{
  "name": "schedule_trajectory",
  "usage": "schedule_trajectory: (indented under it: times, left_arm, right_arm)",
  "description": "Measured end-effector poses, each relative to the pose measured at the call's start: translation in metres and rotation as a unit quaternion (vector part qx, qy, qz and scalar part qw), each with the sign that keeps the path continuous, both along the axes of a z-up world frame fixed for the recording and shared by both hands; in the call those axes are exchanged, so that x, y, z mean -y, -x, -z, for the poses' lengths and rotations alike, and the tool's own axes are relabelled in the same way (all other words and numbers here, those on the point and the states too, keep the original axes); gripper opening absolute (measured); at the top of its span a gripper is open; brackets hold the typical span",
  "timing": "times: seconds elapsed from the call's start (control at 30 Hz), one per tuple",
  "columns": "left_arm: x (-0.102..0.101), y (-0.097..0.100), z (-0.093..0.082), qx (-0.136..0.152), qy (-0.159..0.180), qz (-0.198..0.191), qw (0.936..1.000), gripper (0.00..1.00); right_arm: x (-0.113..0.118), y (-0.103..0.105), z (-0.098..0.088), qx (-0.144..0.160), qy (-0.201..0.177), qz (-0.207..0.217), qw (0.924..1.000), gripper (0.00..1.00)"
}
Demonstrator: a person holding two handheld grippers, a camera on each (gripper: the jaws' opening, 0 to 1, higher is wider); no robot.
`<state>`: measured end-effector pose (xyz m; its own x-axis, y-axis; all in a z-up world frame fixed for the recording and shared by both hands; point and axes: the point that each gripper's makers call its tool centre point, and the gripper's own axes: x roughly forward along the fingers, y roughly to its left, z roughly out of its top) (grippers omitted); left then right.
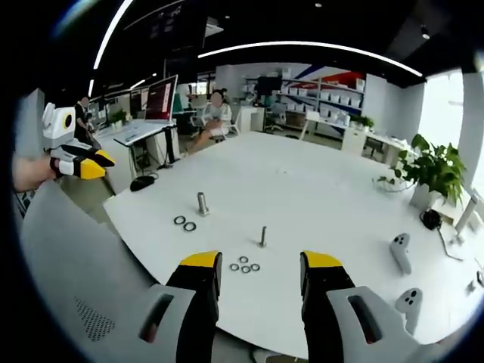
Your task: Place the washer onto the threaded stud by aligning its center hole with the stud, sliding it down to the base, and recovering from edge contact or off-axis alignment until the washer reaches the visible bottom stop.
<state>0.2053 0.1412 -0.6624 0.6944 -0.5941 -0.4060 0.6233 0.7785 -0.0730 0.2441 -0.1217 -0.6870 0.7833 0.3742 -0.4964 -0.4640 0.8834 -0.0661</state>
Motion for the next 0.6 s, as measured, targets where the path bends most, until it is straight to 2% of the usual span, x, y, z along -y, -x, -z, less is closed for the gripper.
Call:
schedule_trajectory:
  times: [0.1, 0.2, 0.3, 0.6]
  left_arm:
    - [-0.0006, 0.0003, 0.0002, 0.002, -0.002, -0.002, 1.0000, 0.21]
    - [-0.0007, 0.0006, 0.0018, 0.002, -0.009, -0.001, 1.0000, 0.21]
    - [-0.0002, 0.0007, 0.0041, -0.001, -0.016, 0.002, 0.9999, 0.21]
    - [0.0004, 0.0017, 0.0080, -0.009, -0.021, 0.008, 0.9997, 0.20]
  right_arm:
    - [-0.0010, 0.0004, -0.0013, 0.003, -0.002, -0.002, 1.0000, 0.43]
    - [0.0027, -0.0007, 0.0031, -0.009, -0.008, 0.005, 0.9999, 0.43]
    - [0.0029, -0.0014, -0.0019, 0.000, -0.015, 0.010, 0.9998, 0.43]
    - [0.0040, -0.0012, -0.0033, 0.002, -0.021, 0.017, 0.9996, 0.42]
